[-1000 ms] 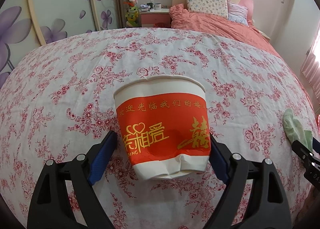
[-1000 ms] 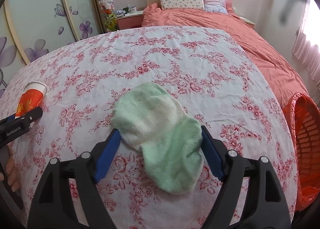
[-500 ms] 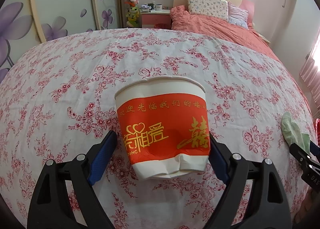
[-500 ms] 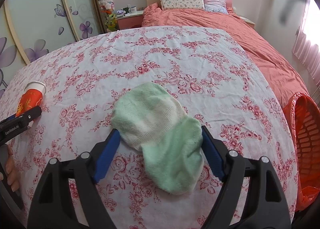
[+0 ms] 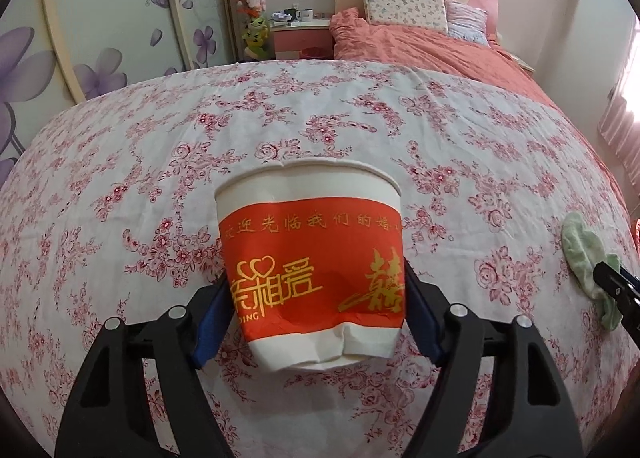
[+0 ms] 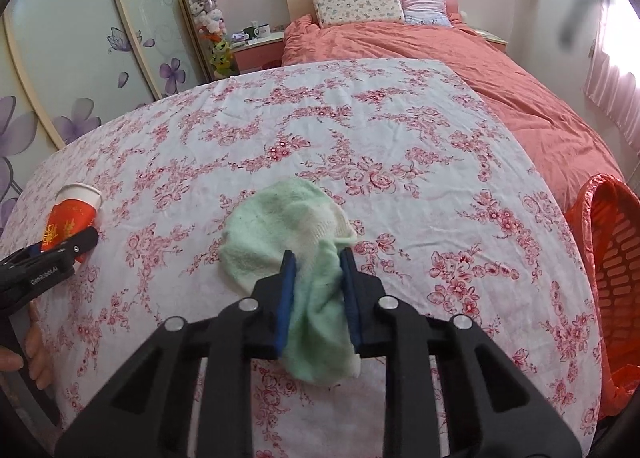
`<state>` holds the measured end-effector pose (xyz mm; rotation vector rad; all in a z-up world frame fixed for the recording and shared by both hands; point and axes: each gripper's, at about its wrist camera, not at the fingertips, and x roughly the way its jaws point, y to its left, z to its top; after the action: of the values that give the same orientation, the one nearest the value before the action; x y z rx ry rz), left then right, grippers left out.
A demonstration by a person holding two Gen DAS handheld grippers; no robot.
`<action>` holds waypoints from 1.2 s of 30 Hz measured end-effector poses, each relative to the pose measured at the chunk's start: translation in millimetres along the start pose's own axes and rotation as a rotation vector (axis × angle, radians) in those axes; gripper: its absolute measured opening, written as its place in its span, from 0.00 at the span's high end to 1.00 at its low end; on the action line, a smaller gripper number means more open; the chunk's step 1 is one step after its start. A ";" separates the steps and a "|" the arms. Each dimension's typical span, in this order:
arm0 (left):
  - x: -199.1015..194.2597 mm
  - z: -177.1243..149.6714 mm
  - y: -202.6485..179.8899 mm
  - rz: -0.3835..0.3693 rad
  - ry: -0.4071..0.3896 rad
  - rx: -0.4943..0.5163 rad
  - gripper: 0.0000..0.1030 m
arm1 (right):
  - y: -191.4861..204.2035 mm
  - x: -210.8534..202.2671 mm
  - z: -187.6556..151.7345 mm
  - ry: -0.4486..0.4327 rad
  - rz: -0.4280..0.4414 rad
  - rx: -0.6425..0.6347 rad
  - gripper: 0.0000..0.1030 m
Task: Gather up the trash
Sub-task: 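Grasp the red-and-white paper cup with the left tool while the right grasps the light-green cloth, then carry the cup and cloth to the orange basket and open both tools inside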
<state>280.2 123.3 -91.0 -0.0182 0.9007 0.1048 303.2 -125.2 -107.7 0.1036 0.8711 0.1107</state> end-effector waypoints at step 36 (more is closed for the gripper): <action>-97.2 6.1 -109.0 -0.157 -0.145 0.145 0.29 | -64.1 -147.0 -1.1 -0.286 0.021 0.118 0.90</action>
<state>235.9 7.1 -14.2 0.0536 0.7575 -0.1044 212.0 -209.0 -5.9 0.2338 0.5907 0.0620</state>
